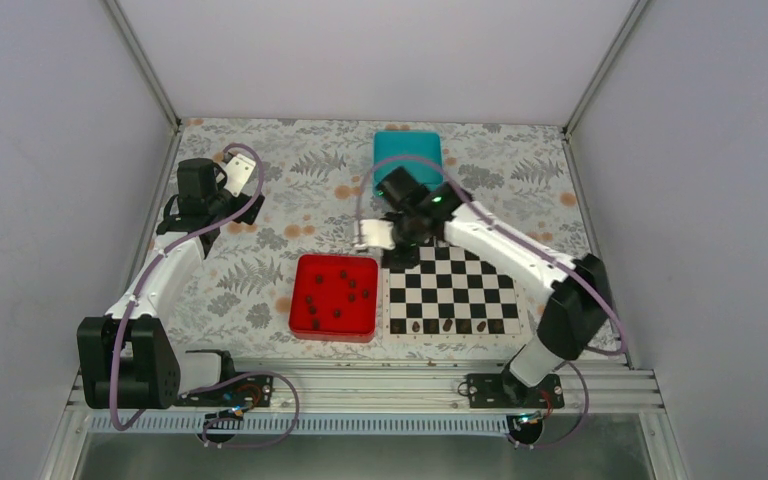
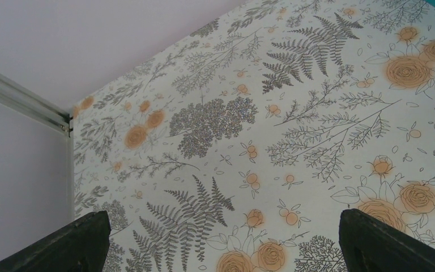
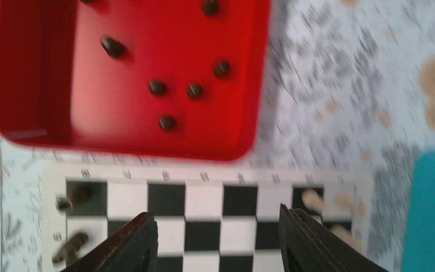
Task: Set up the chess pieces on the board
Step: Pick up the chess piece from the storage box.
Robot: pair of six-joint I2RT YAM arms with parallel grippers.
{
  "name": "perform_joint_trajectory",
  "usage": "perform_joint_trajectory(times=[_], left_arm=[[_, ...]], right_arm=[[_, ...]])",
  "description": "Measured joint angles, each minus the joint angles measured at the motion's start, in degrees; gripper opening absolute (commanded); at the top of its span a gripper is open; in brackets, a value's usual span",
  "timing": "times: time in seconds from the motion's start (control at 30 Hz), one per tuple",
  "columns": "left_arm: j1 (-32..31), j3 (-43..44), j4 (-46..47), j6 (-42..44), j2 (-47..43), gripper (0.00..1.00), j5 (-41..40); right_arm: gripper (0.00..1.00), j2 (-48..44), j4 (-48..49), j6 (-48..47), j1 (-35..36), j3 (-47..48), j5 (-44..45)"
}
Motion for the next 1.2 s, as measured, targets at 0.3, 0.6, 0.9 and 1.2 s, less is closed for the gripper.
perform_joint_trajectory(times=[0.3,0.6,0.9,1.2], left_arm=[[0.00,0.00,-0.02,-0.02,0.00,1.00,-0.02],[0.00,0.02,-0.42,-0.07,0.00,1.00,-0.22],[0.00,0.04,-0.44,-0.11,1.14,1.00,-0.17],[0.00,0.04,-0.85,-0.11,3.26,1.00,0.11]], right_arm=[[0.47,14.03,5.46,5.20,16.41,5.97,2.25],[0.44,21.55,8.61,6.05,20.39,9.49,1.07],[0.37,22.40,9.84,6.01,20.33,8.66,0.79],[0.31,22.43,9.49,5.66,19.26,5.16,-0.96]])
